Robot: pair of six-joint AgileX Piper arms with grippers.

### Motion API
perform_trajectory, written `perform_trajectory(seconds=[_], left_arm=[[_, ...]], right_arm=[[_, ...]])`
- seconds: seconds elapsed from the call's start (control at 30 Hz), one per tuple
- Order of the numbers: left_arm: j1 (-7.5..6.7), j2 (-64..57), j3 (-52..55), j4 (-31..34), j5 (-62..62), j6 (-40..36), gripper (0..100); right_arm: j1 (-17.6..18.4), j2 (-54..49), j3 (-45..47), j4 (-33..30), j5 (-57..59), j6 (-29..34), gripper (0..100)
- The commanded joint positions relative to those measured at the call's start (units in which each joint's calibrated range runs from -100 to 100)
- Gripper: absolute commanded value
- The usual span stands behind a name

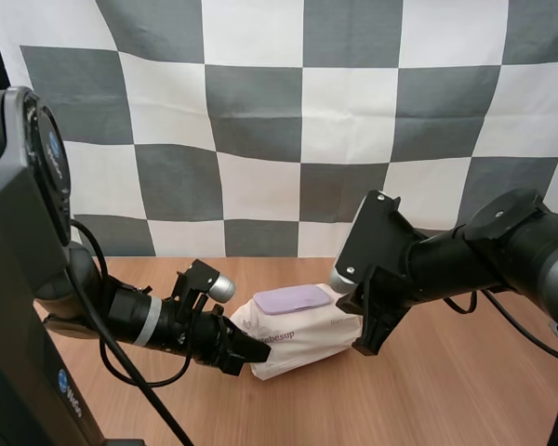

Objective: Open the wet wipes lid

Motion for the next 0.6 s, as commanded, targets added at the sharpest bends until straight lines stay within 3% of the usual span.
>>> perform_trajectory(seconds=[0.0,0.2,0.43,0.57], left_arm=[[-0.05,0.0,0.4,1.4,0.0,1.0,0],[-0.05,0.0,1.2,1.8,0.0,1.0,0],[-0.05,0.0,1.3,2.0,0.0,1.0,0],[-0.05,0.0,1.3,4.1,0.0,1.0,0]], right_arm=[[0.0,1.8,0.2,3.8,0.1,0.0,49],[1.1,7.0,0.2,4.8,0.4,0.0,49],[6.2,12.3,0.2,4.6,-3.4,0.0,49],[9.2,13.2,0.2,0.4,-8.1,0.0,49]])
